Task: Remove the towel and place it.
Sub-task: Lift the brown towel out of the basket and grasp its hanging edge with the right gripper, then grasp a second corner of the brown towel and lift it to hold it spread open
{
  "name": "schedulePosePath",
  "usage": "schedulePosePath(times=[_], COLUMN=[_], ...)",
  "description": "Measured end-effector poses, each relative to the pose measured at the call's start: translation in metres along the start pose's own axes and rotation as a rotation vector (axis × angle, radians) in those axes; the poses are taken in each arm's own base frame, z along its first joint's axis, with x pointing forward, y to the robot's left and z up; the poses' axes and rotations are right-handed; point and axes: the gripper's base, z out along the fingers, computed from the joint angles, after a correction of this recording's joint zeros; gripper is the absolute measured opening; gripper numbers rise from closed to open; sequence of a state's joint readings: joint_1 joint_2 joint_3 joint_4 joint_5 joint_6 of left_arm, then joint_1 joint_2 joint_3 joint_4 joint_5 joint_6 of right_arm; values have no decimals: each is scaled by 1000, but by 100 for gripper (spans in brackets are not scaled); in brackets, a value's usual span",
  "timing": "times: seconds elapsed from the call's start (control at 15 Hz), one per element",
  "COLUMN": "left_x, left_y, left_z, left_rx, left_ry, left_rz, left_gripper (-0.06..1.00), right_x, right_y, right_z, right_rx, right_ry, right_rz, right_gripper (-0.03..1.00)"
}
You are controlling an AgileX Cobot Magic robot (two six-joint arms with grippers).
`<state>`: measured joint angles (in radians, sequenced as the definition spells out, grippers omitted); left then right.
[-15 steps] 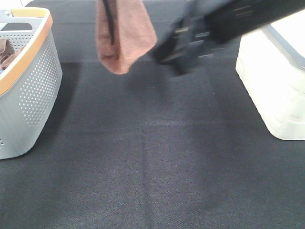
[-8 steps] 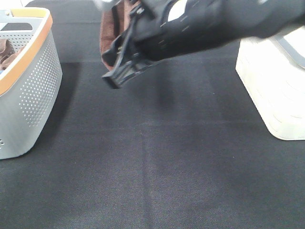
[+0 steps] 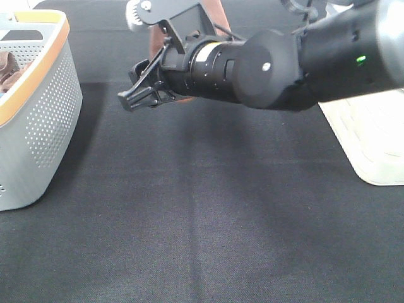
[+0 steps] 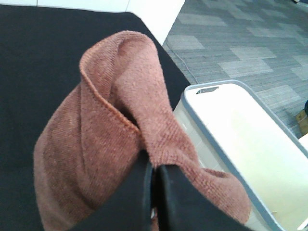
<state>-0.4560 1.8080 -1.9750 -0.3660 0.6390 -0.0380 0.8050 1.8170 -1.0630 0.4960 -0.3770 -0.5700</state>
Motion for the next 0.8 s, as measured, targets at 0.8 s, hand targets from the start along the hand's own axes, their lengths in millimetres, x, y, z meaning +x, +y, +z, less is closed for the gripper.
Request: schedulePosePath(times=[0.8], left_x=[-8], left_y=[-15], left_z=[-26], left_rx=[65], left_ry=[2], left_rz=[-35], left_gripper=[1], right_x=[-6], right_y=[-17], right_z=[0], right_rx=[191], right_ry=[-104], right_rz=[105], right_gripper=[73])
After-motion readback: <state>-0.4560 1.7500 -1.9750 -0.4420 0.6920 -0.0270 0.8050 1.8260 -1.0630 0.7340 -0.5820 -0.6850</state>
